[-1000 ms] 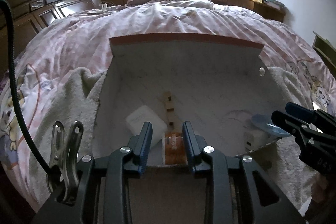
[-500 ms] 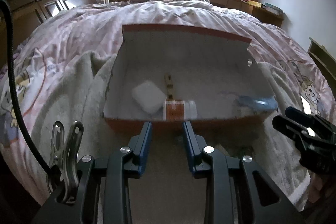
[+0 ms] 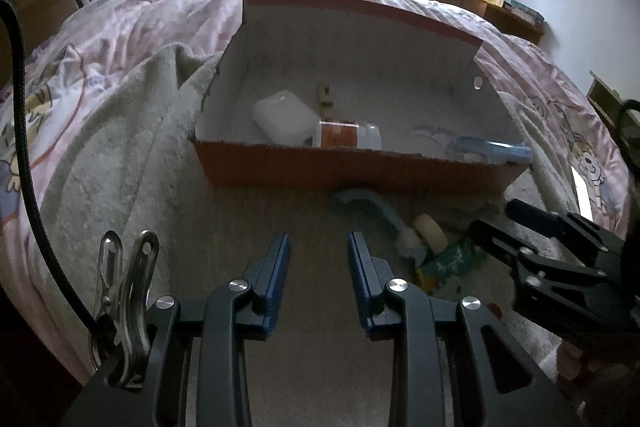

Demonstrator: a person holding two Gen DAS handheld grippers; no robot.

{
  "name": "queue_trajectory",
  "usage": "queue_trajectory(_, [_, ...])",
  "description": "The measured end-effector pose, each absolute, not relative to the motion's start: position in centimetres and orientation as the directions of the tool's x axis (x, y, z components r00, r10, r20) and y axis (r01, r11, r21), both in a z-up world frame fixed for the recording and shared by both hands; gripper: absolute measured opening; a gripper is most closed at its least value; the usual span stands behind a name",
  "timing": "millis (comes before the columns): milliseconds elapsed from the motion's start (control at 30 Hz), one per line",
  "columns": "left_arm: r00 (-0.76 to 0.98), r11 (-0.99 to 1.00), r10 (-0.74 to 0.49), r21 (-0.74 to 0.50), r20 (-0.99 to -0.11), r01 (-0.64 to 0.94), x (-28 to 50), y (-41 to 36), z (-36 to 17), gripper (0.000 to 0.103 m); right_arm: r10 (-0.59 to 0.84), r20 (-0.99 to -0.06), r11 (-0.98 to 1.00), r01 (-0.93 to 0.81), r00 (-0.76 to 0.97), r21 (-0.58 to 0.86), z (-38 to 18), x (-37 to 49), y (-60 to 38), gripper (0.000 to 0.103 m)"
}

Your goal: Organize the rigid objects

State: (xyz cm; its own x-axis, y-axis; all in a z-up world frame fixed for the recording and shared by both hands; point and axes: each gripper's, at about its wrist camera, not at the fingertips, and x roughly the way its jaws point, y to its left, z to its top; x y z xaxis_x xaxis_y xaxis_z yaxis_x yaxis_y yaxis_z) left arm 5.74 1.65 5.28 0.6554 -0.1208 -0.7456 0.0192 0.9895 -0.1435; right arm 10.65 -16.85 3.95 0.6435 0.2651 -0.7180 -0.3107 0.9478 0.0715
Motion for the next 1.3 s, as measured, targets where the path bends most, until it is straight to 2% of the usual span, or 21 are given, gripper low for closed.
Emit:
queue_trajectory(100, [0.650,0.988,-0.132,-0.155,-0.748,0.022,5.8,1.6,5.1,0.031,0.267,-0.727,0.948,-0.307,0.632,0.081,3.3,11.4,-16.5,0.058])
queue_trajectory(233, [0.650,0.988,-0.135,-0.151,-0.748,0.032,5.7,1.2,5.0,0.031,0.267,-0.732,0.947,-0.313,0.627,0.077,2.7,11.7,-16.2,0.030])
queue_trajectory(300, [0.649,0.988,-0.137,-0.151,-0.748,0.035,5.8,1.1,5.1,0.031,0.289,-0.728,0.942,-0.322,0.622,0.099,2.7,11.5,-16.4,0.018])
queue_trajectory(333, [0.648,0.987,-0.140,-0.153,-0.748,0.036,5.8,1.0,5.1,0.031,0.295,-0.726,0.941,-0.322,0.621,0.108,2.7,11.5,-16.5,0.016])
queue_trajectory(767, [0.626,0.973,-0.213,-0.221,-0.751,0.066,7.7,-1.3,5.2,0.031,0.290,-0.688,0.952,-0.274,0.665,0.136,3.5,9.4,-19.7,0.015])
queue_trajectory(1000, [0.605,0.982,-0.154,-0.189,-0.781,0.006,9.9,-2.6,4.4,0.031,0.288,-0.679,0.953,-0.269,0.675,0.137,3.5,8.0,-20.6,0.015])
queue_trajectory(1167, [0.602,0.976,-0.160,-0.219,-0.782,-0.024,10.0,-2.0,3.5,0.031,0.297,-0.673,0.951,-0.274,0.678,0.144,3.4,7.5,-20.9,0.015])
queue_trajectory(1200, [0.605,0.977,-0.158,-0.212,-0.781,-0.019,9.8,-2.0,3.5,0.030,0.301,-0.671,0.950,-0.275,0.677,0.148,3.3,7.4,-20.9,0.015])
queue_trajectory(1233, [0.607,0.978,-0.157,-0.209,-0.779,-0.015,9.6,-2.0,3.6,0.023,0.306,-0.670,0.949,-0.276,0.677,0.154,3.3,7.4,-21.0,0.015])
queue_trajectory(1300, [0.609,0.979,-0.165,-0.204,-0.775,0.006,9.1,-2.2,3.6,0.017,0.311,-0.666,0.947,-0.277,0.678,0.160,3.4,7.2,-21.1,0.015])
